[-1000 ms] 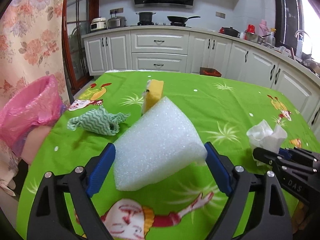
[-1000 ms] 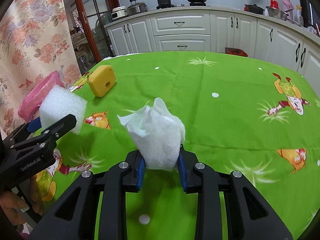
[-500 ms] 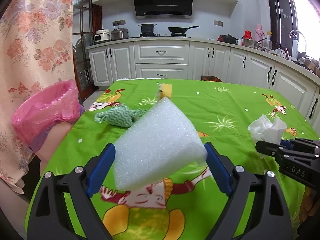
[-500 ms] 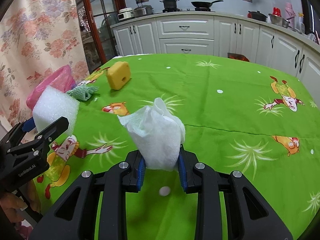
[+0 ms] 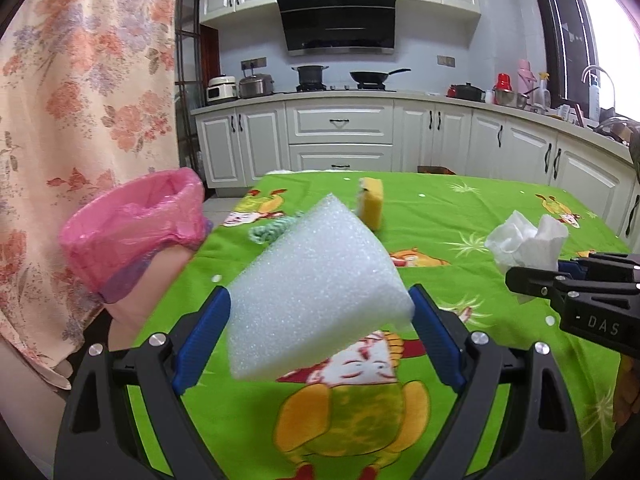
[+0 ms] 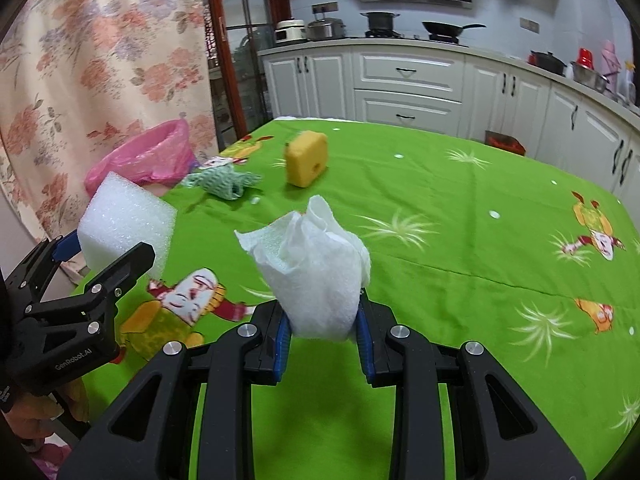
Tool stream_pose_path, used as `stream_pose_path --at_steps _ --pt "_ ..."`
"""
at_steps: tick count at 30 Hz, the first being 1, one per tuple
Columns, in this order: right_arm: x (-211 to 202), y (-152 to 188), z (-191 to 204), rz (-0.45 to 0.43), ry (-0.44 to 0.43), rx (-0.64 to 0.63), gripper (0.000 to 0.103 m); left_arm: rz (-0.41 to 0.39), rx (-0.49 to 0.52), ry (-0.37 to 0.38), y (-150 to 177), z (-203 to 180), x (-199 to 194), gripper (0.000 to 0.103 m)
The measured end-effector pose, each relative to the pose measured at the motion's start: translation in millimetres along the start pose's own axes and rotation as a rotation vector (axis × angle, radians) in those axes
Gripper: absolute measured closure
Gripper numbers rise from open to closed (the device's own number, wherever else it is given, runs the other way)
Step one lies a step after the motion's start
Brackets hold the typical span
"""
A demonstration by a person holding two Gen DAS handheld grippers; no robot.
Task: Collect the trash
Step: 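Carry the tissue and foam block in both tools over the pink bin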
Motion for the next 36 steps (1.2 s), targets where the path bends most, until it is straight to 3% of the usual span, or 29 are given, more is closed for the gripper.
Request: stream_pose_path --at_steps 17,30,36 --pt "27.0 -35.9 82.5 -0.006 -0.138 -0.124 0.075 -0.042 -0.042 -0.086 -12.1 75.7 -11.0 0.016" --pt "70.7 -100.6 161.6 -0.029 -0.301 -0.214 0.074 -0.092 -0.093 -0.191 -62.4 175.6 -3.7 0.016" --pt "95.8 -128.4 193.3 -0.031 -0.356 -0.249 0.074 -0.087 -0.085 -0.206 -84.0 218.4 13.8 0.015"
Point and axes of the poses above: each gripper's, at about its wrist camera, not at the fingertips, and x roughly the way its jaws point, z to its left, y to its underside, the point moved 6 cm from there along x, roughly the way its jaws point, and after that the axes turned 4 degrees about -z, right-handed, at the moved point
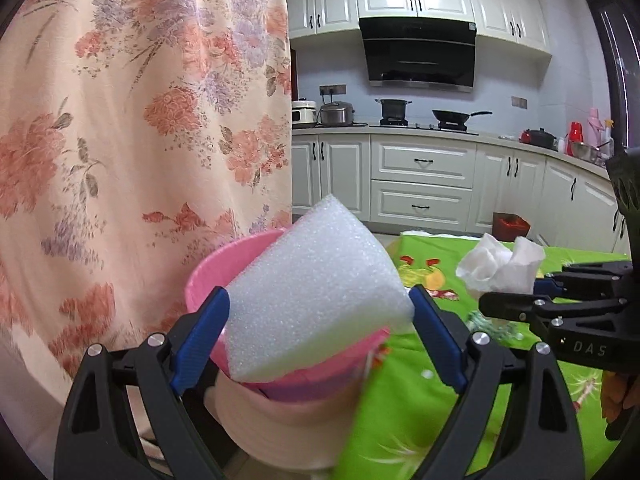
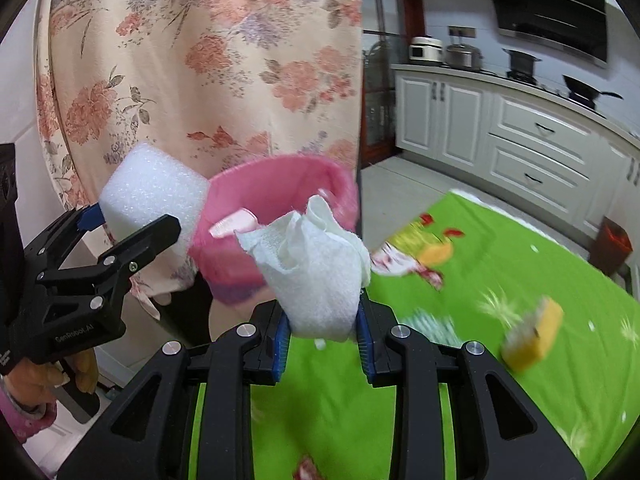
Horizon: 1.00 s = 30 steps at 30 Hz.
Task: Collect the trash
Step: 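Carry the tissue and foam block in both tools over the pink bin, then open both tools over the pink bin to drop tissue and foam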
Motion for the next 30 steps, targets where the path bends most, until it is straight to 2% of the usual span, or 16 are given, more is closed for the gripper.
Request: stream_pose_path --at_steps 12,21,22,23,25,30 --pt "81.8 -61.1 7.6 0.016 -0.079 -0.006 0.072 0.064 -0.085 -0.015 -16.4 62.9 74.0 0.014" --pt "119.4 -81.1 9.9 0.024 -0.105 -0.031 0.070 0.095 -0.097 -0.022 -18.1 77.7 114.0 0.013" --pt "122.0 -82.2 9.8 0.025 -0.105 -0.033 0.068 0.093 -0.096 -0.029 -19.9 79.4 116.9 0.013" --pt "123.7 -82.4 9.3 0.026 -0.108 -0.035 0.056 0.090 -0.094 -0.039 -21.9 81.5 119.5 0.013" --pt "124.7 -82.1 7.3 0.023 -0.117 -0.029 0.040 0.083 -0.097 -0.060 -25.8 86.8 122.7 0.012" --pt "117.7 -80.4 4.2 0.000 -0.114 -0.039 0.040 0.067 -0.109 -0.087 -31.4 96.1 119.3 0.009"
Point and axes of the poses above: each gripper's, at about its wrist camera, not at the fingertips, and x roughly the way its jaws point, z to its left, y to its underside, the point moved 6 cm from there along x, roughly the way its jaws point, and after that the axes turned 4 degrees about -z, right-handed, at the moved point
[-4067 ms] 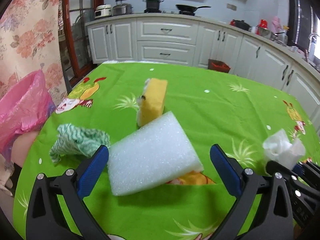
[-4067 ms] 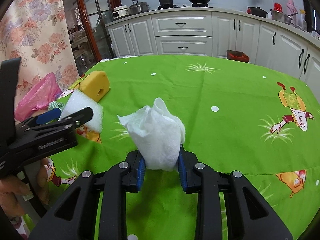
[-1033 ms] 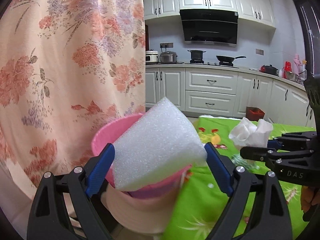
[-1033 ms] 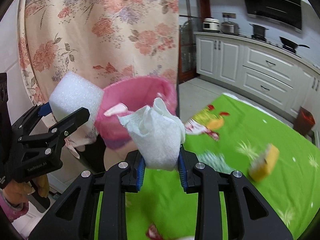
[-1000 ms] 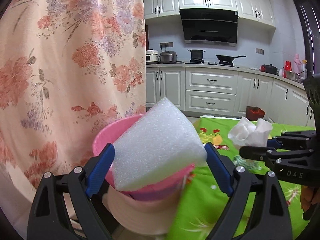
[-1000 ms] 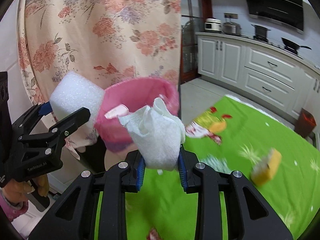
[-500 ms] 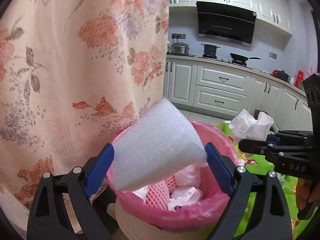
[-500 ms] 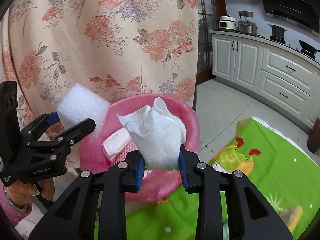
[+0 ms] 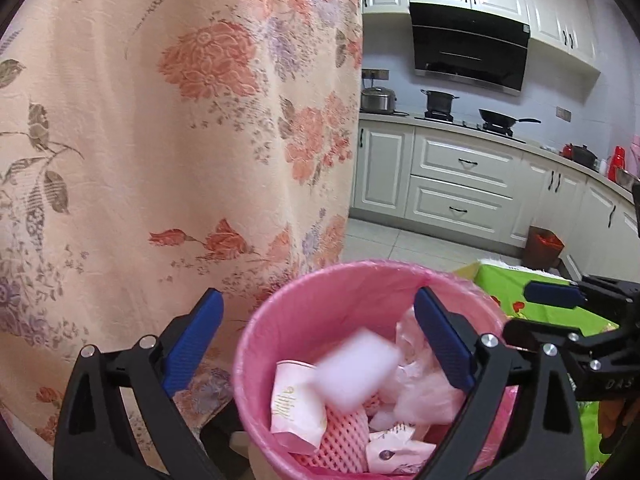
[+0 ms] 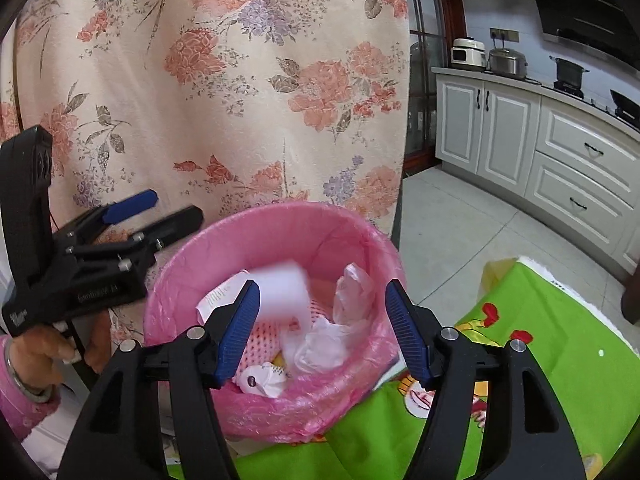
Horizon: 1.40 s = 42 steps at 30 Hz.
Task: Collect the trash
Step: 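Open both tools over the pink bin to drop tissue and foam, then move both open tools back to the sponge and cloth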
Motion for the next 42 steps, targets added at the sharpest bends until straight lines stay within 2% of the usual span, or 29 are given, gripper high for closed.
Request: stream_pose_path --at_steps 3,10,18,23,27,35,42 --pt "-9.3 4.3 -1.8 -0.008 0.002 0.013 0.040 -0.007 -0.023 -0.014 1.6 3.2 -9.7 0.005" --pt "-49.4 25.1 -1.0 -0.029 0.046 0.012 0.038 -0.011 -0.033 -0.048 14.6 -5.6 -43.0 0.005" --pt "-109.4 62.2 -9.2 -0.054 0.111 0.084 0.031 -0.011 0.011 -0.039 39.3 -47.6 -88.7 0.005" --pt "-141.2 91.6 -18.8 -0.049 0.152 0.128 0.028 0.001 0.029 0.014 67.5 -82.9 -115.1 0.005" --pt "-165.1 117.0 -32.3 -0.036 0.196 0.170 0.028 0.051 0.056 0.086 91.0 -115.1 -124.1 0.005" --pt "-202.6 163.0 -67.3 -0.022 0.299 0.266 0.028 0.092 0.111 0.165 118.3 -170.7 -128.1 0.005" --pt "-213.2 185.3 -91.6 -0.007 0.371 0.315 0.028 0.126 0.143 0.204 134.2 -202.2 -117.0 0.005"
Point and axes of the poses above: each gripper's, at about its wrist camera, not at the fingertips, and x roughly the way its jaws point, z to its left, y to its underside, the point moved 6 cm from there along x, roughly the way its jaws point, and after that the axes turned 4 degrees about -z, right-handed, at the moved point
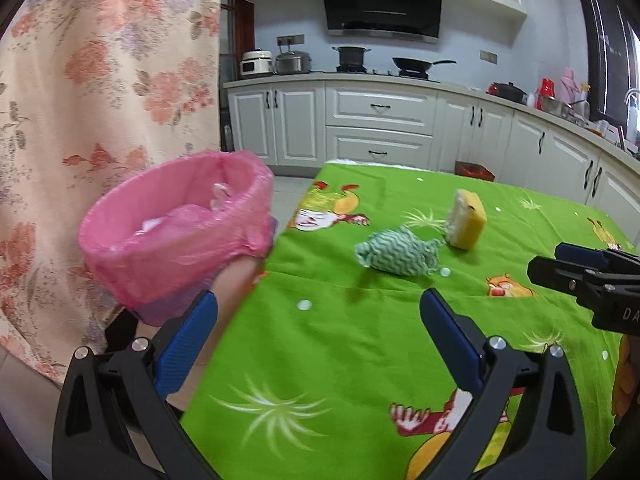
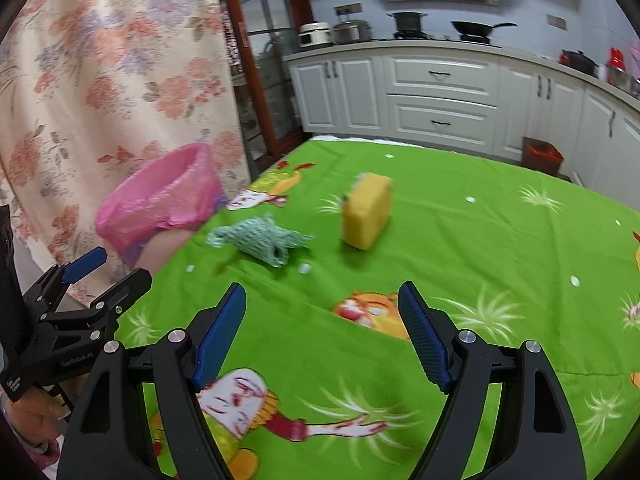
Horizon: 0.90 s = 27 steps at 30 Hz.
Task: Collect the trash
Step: 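Move both open tools back to the sponge and cloth, then grasp the yellow sponge with the right tool while the left tool grasps the green-white cloth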
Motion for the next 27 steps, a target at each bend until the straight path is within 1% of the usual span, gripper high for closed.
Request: stream_pose_path --at_steps 4,9,19,25,27 --pt "11.4 -0.7 -12.7 0.013 0.036 0.015 0.028 0.032 0.010 0.002 -1.4 -8.2 18.3 0.005" --pt "36.5 -10.6 -23.8 0.031 0.082 0.026 0.028 0.063 -0.015 -0.020 -5.8 -7.7 39.8 0.005" --pt "87.1 -42.8 -30.0 0.056 0.117 0.026 0.028 0.099 -0.015 -0.032 -8.6 -1.8 67.8 0.005" --pt "115.0 -47.5 -34.4 0.104 0.143 0.013 0.029 0.115 -0.012 -0.021 -10.1 -5.1 79.6 0.005" --pt "119.9 -47.1 -35.0 0.117 0.142 0.007 0.031 0.123 -0.017 -0.016 -10.6 -6.3 83.9 0.005"
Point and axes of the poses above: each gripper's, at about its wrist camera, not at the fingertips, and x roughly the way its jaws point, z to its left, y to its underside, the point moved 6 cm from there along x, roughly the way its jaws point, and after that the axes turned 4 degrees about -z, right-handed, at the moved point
